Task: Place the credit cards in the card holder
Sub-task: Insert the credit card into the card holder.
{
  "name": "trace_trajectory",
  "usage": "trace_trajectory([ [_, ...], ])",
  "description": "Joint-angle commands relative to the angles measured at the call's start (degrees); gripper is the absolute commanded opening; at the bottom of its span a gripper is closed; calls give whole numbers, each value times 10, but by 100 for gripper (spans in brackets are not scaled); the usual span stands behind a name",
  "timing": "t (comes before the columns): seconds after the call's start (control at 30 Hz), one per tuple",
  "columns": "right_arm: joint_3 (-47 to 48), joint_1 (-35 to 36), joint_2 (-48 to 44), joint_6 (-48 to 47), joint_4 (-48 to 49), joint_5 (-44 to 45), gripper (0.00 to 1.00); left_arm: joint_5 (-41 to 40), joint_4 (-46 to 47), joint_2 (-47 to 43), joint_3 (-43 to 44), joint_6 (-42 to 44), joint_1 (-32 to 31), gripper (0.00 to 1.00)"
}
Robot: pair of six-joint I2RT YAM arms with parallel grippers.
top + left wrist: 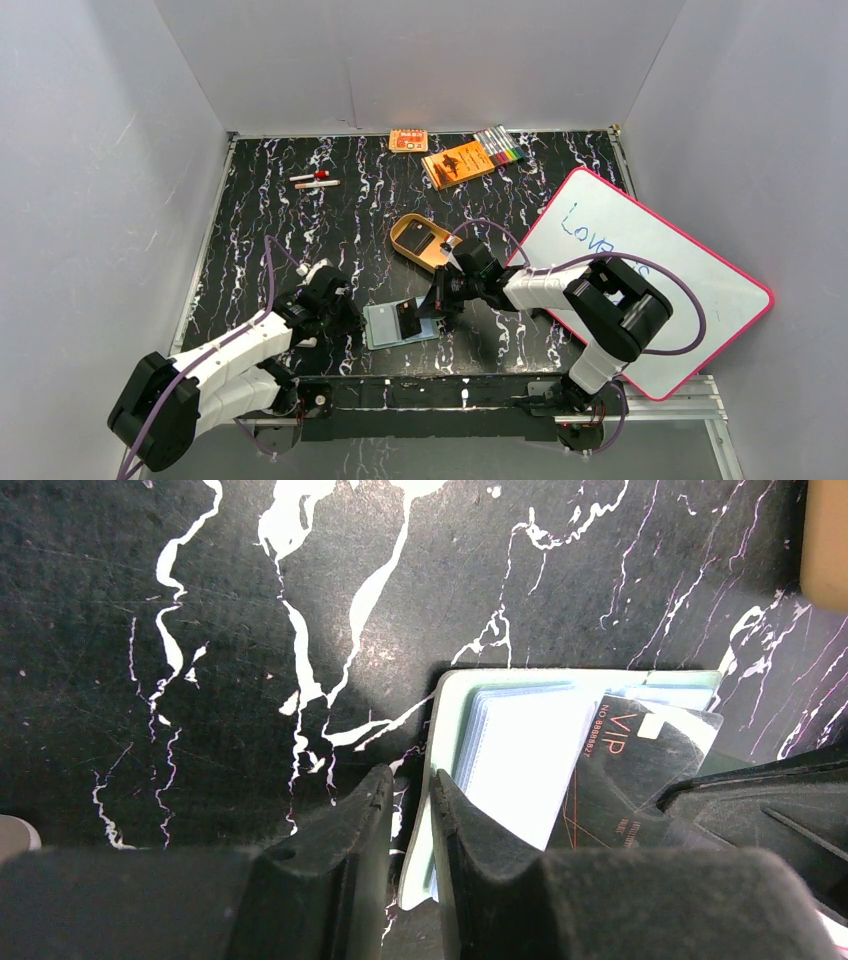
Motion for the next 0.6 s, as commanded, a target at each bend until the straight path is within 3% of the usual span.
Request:
trace_trajectory([
  [0.0, -4, 3, -12, 7, 26, 4, 0, -10, -13, -11, -8, -4, -3, 19],
  [0.57, -11, 4, -59, 14, 38, 36, 0, -10, -14, -16, -9, -5, -3, 18],
])
